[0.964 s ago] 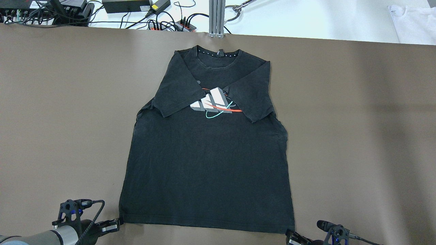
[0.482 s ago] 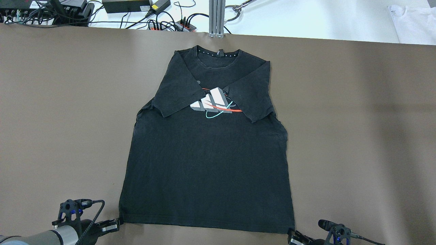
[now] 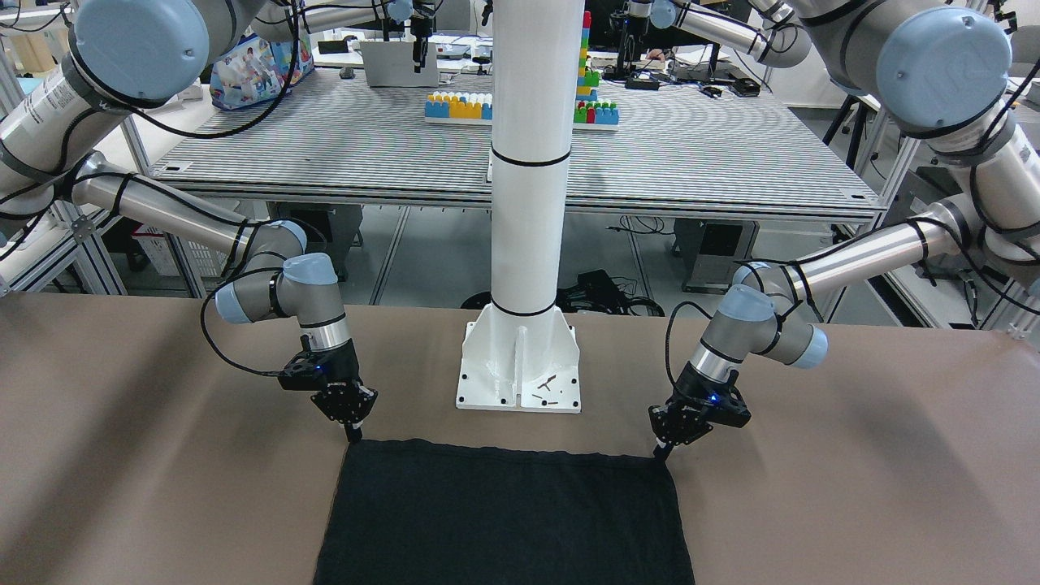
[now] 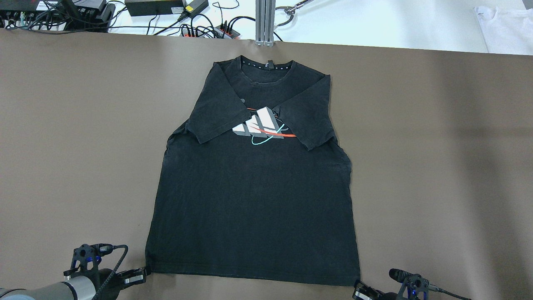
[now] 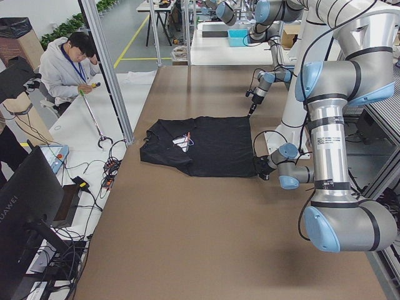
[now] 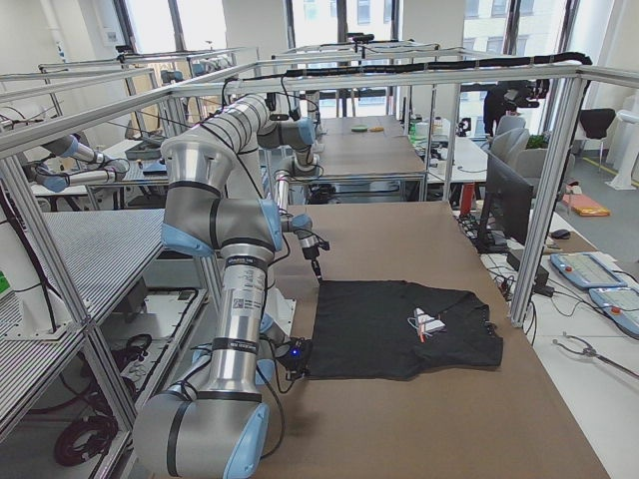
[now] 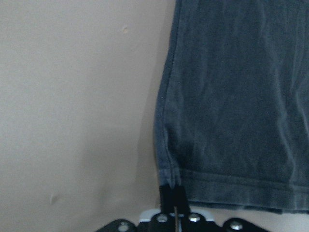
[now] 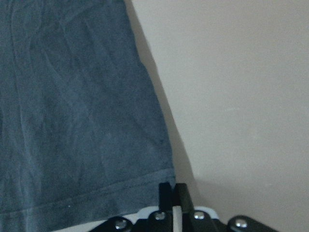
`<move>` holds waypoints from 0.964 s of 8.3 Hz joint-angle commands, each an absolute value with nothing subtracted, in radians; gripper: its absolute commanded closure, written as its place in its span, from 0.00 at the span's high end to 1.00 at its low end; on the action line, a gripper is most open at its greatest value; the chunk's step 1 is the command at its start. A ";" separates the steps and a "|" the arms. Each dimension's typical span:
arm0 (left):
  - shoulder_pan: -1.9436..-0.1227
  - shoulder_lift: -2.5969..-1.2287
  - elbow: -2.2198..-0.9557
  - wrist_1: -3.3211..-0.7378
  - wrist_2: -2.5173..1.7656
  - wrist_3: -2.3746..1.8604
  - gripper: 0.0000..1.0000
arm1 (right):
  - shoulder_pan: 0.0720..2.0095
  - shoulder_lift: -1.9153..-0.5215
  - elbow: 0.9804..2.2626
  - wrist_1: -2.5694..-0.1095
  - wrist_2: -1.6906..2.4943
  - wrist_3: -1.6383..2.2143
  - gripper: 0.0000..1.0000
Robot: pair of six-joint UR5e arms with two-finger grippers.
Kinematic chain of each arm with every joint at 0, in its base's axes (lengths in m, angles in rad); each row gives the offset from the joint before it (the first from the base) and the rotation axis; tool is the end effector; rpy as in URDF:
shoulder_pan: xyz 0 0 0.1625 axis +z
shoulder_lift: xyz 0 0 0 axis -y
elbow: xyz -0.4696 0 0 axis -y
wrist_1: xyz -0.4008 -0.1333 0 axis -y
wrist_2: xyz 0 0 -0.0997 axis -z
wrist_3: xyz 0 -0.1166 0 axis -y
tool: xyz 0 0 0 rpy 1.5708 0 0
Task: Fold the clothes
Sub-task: 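Close both grippers on the hem corners nearest the robot, then lift the hem with both grippers and carry it toward the collar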
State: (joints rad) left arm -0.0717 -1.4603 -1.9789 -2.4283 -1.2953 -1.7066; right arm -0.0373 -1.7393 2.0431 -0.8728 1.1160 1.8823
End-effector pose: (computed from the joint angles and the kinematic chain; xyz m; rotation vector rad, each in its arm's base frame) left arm 0.4613 -0.1986 0.4658 0.2081 1.1598 -0.3421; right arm -0.4522 -0.1678 0.4780 0.2408 -1.0497 0.4750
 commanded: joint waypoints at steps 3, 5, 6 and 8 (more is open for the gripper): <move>-0.130 -1.451 -2.070 -2.416 -1.346 -1.630 0.00 | 0.001 -1.744 2.148 -0.920 1.127 1.791 0.00; -0.291 -1.479 -2.211 -2.189 -1.535 -1.586 0.00 | 0.104 -1.738 2.262 -1.011 1.213 1.674 0.00; -0.402 -1.558 -2.256 -2.046 -1.642 -1.522 0.00 | 0.218 -1.732 2.290 -1.014 1.339 1.605 0.00; -0.626 -1.768 -2.256 -1.773 -1.857 -1.384 0.00 | 0.416 -1.726 2.292 -1.015 1.541 1.518 0.00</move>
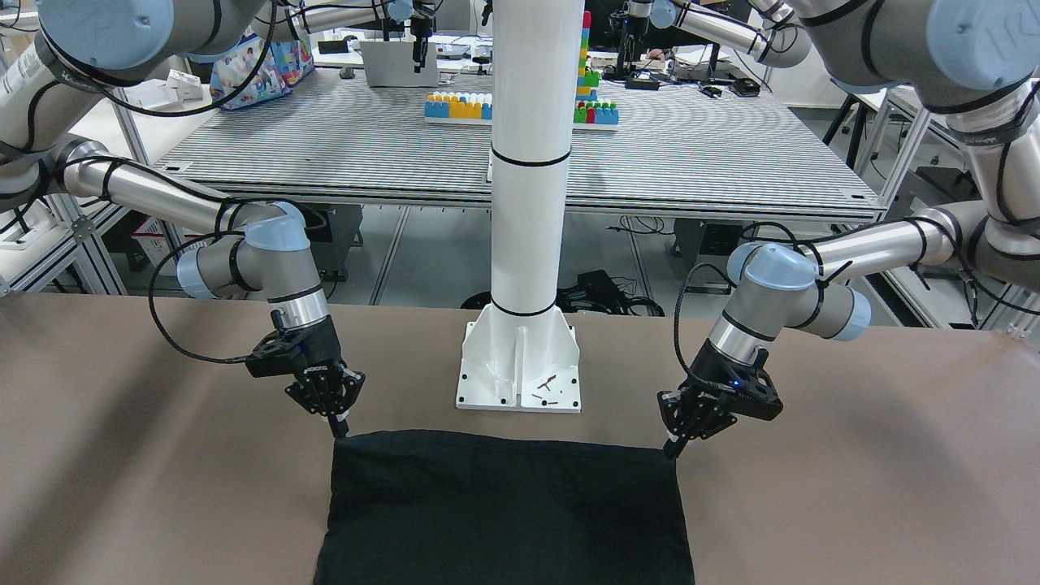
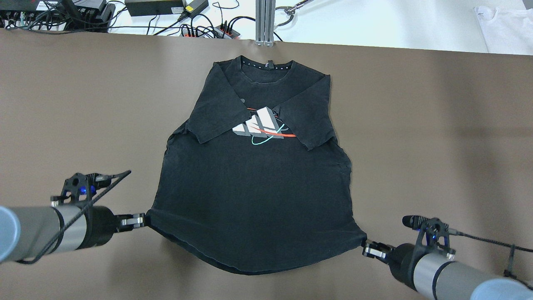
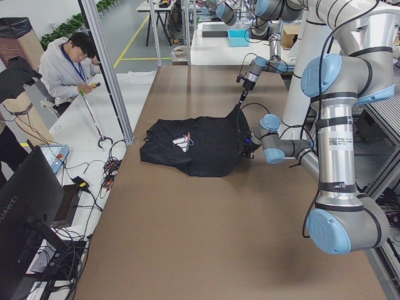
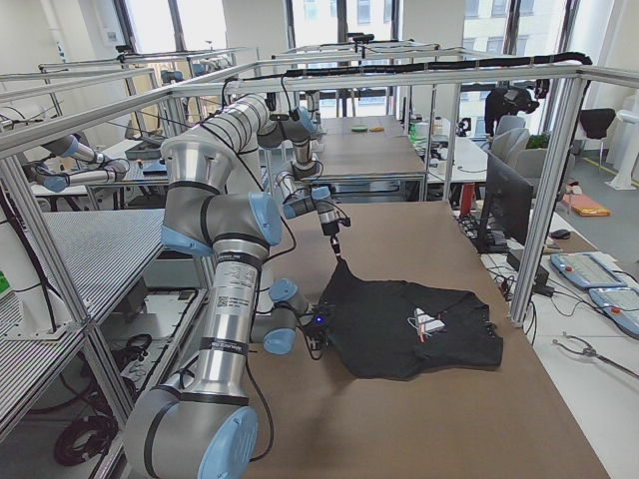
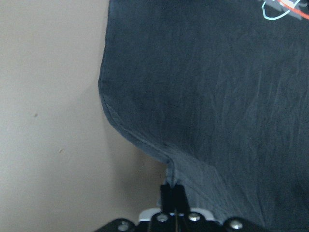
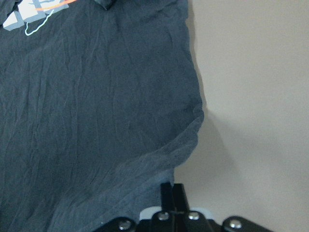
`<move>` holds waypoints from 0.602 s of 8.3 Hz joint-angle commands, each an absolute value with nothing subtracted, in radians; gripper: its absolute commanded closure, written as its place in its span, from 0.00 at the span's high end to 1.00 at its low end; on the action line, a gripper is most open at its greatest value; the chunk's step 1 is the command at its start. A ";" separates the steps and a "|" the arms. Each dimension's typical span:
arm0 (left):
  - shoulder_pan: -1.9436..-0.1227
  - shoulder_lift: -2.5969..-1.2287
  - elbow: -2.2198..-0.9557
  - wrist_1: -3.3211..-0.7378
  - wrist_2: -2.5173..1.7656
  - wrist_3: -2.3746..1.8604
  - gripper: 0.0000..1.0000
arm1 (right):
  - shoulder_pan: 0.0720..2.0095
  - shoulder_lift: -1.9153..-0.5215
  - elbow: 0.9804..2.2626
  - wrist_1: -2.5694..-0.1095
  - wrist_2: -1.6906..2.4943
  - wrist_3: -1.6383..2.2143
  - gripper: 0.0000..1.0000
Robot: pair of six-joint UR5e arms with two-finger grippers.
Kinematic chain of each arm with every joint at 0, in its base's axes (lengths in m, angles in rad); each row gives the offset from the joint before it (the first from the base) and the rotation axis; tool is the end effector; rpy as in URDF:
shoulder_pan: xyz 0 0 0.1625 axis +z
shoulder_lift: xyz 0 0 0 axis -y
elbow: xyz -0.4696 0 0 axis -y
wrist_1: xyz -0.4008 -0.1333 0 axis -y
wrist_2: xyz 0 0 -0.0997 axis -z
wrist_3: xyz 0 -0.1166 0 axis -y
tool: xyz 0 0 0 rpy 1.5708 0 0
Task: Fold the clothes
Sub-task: 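Lift the hem with both grippers and carry it toward the collar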
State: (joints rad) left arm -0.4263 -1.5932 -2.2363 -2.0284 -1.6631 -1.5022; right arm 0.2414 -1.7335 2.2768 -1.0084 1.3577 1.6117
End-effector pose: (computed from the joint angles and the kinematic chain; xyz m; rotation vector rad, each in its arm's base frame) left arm 0.3746 -0.3047 0.3346 0.2015 1.1335 -0.2646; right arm -0.3638 -0.2523 0.3807 0.3019 -1.0830 0.3699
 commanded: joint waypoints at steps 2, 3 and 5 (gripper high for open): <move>-0.802 -1.950 -2.255 -1.483 -2.020 -1.214 0.00 | 0.573 -1.642 2.290 -1.085 1.722 1.399 0.00; -0.816 -1.985 -2.256 -1.407 -2.049 -1.153 0.00 | 0.624 -1.546 2.295 -1.226 1.800 1.394 0.00; -0.805 -1.953 -2.291 -1.407 -2.164 -1.138 0.00 | 0.608 -1.462 2.362 -1.434 1.886 1.306 0.00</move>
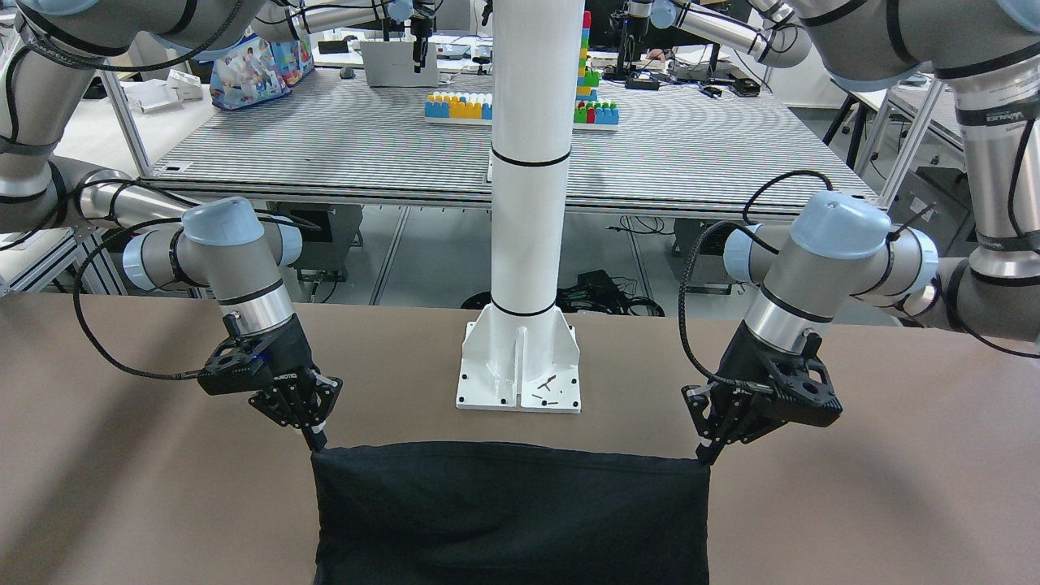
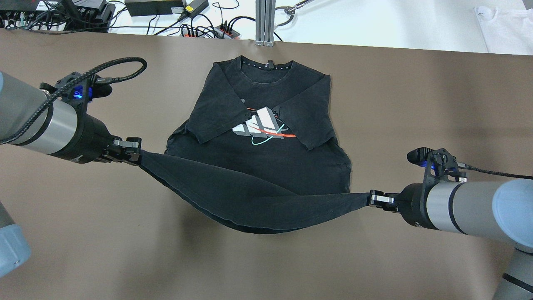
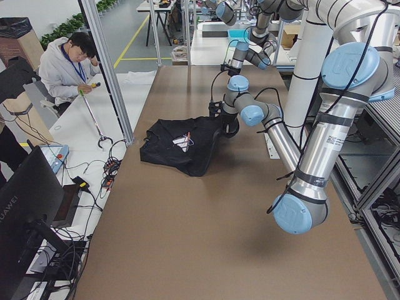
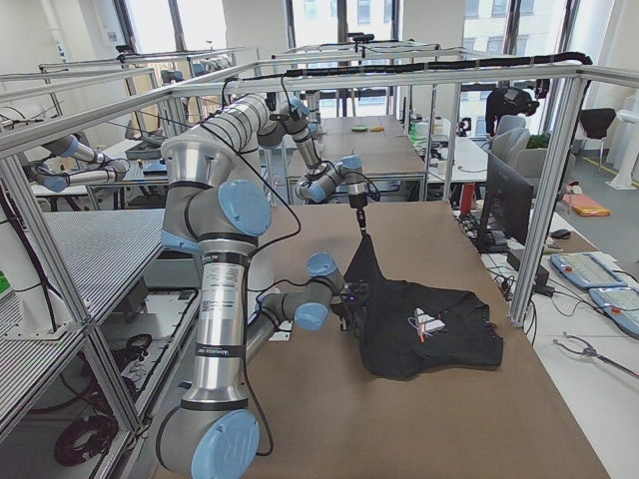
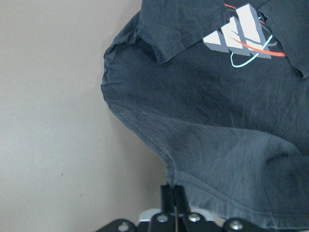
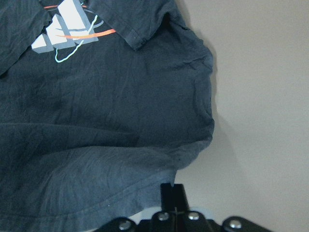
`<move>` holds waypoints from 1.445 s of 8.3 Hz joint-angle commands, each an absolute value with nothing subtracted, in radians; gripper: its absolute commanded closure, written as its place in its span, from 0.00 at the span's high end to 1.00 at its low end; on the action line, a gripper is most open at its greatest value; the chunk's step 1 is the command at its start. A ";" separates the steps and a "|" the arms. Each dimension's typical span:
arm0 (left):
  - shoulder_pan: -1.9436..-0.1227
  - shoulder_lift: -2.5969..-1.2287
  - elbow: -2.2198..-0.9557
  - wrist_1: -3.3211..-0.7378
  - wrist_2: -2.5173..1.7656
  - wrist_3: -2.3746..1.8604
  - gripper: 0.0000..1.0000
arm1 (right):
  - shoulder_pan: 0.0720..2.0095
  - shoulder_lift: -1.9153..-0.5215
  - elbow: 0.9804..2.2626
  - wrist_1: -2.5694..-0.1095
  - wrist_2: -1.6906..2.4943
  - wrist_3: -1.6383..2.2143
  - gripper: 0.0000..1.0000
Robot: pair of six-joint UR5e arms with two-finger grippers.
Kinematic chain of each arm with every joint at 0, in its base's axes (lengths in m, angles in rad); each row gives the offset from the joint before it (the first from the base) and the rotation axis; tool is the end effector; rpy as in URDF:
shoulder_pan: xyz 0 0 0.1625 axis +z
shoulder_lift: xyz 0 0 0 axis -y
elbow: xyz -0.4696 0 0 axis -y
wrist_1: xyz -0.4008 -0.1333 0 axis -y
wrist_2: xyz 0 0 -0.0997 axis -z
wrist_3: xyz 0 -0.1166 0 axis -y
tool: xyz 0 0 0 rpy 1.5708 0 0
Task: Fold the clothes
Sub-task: 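Lift the hem with both grippers and carry it toward the collar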
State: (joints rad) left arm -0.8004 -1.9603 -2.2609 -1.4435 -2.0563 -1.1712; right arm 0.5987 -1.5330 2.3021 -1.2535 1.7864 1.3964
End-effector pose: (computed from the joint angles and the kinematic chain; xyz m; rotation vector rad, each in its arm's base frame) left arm 0.2980 -0.4204 0.2221 0.1568 1.0212 -0.1335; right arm -0.3131 -0.3448 0.3178 0.2289 -1.0781 0.2636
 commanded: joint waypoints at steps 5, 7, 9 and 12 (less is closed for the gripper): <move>-0.494 -1.664 -2.630 -1.408 -2.233 -1.138 0.00 | 0.275 -1.719 2.633 -1.459 1.985 1.289 0.00; -0.474 -1.629 -2.660 -1.407 -2.223 -1.140 0.00 | 0.244 -1.749 2.660 -1.460 1.974 1.290 0.00; -0.500 -1.724 -2.561 -1.407 -2.134 -1.141 0.00 | 0.258 -1.743 2.640 -1.465 1.913 1.302 0.00; -0.690 -1.946 -2.276 -1.410 -2.085 -1.143 0.00 | 0.401 -1.514 2.373 -1.462 1.798 1.302 0.00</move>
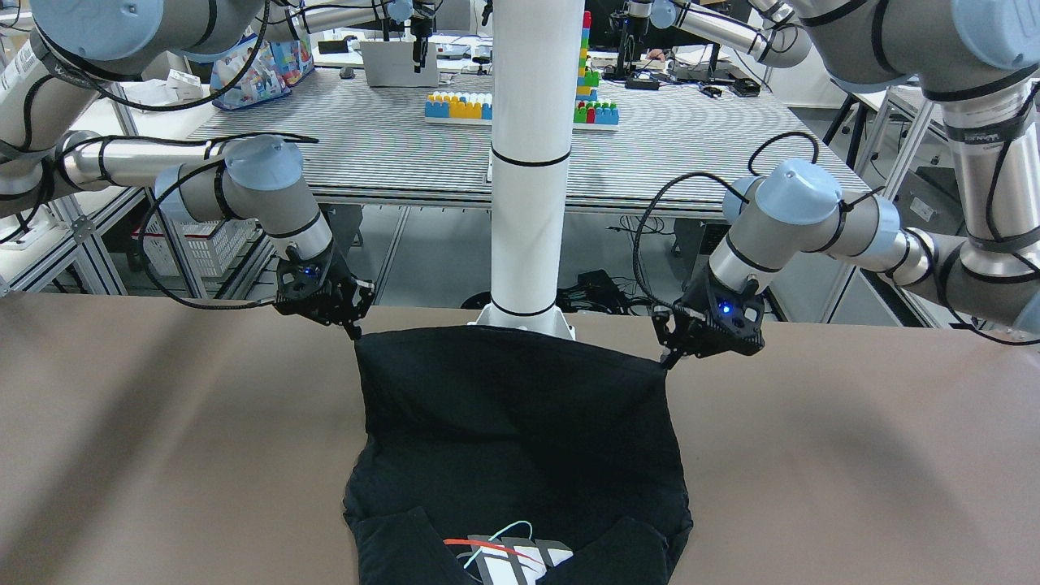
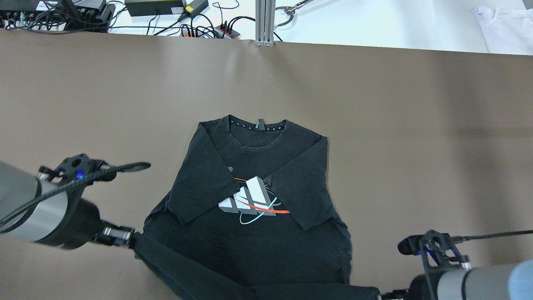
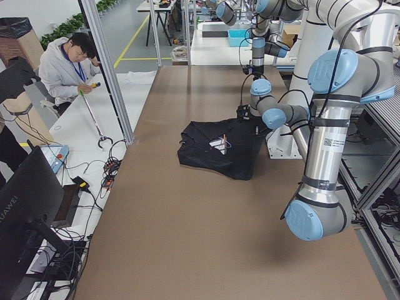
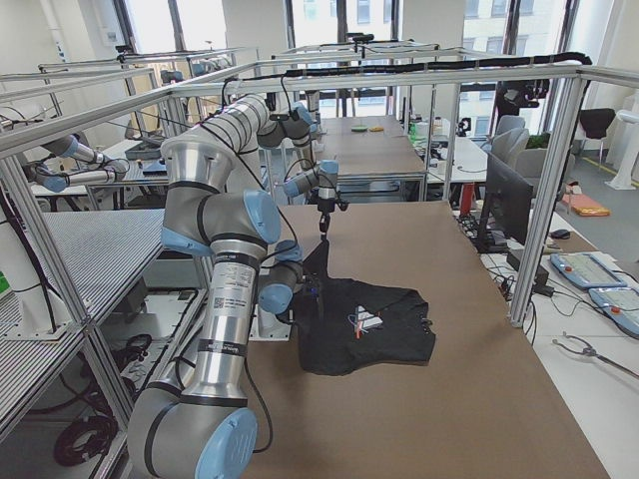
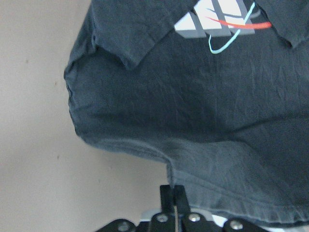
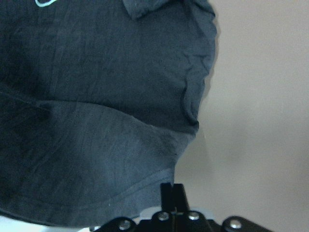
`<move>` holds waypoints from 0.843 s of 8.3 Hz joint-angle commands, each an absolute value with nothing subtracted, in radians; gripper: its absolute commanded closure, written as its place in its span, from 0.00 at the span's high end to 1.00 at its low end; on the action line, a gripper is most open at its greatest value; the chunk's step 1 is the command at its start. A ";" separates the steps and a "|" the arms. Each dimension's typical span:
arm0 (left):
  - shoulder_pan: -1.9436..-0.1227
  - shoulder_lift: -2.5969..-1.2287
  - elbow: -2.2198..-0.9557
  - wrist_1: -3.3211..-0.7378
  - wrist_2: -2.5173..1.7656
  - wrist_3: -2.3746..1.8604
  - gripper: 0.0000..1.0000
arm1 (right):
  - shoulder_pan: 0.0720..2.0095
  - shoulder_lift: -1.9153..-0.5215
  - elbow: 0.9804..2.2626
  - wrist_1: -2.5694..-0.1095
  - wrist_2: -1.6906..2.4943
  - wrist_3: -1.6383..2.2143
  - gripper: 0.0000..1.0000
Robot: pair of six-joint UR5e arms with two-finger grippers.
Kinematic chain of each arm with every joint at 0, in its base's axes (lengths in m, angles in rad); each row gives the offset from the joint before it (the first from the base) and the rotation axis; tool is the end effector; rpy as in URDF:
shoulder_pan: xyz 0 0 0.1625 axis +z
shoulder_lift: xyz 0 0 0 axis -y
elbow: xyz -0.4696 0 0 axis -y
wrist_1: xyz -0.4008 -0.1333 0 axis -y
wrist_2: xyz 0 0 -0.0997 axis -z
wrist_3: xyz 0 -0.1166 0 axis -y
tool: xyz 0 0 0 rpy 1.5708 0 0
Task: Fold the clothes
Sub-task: 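Lift the hem with both grippers and carry it toward the collar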
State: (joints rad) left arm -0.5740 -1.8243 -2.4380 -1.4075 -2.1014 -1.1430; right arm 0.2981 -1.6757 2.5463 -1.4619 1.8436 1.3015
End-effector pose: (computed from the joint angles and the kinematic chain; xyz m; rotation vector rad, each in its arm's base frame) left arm 0.3222 -0.2968 0.2326 0.0196 1.0518 0.1214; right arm -0.3122 -0.2025 0.3028 0.0318 -1.0042 -0.1072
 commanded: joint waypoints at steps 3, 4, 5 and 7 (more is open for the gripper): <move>-0.833 -1.994 -2.139 -1.414 -2.082 -1.134 0.00 | 0.556 -1.439 2.240 -1.460 1.802 1.287 0.00; -0.857 -2.035 -2.082 -1.413 -2.080 -1.134 0.00 | 0.593 -1.415 2.208 -1.459 1.805 1.281 0.00; -0.861 -2.071 -2.036 -1.414 -2.057 -1.134 0.00 | 0.623 -1.379 2.165 -1.459 1.805 1.252 0.00; -0.864 -2.143 -1.914 -1.439 -2.005 -1.132 0.00 | 0.687 -1.350 2.134 -1.465 1.810 1.195 0.00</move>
State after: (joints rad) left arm -0.8554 -2.0781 -2.0247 -1.4165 -2.0394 -1.1330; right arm 0.6250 -1.3812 2.1651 -1.4599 1.8059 1.2451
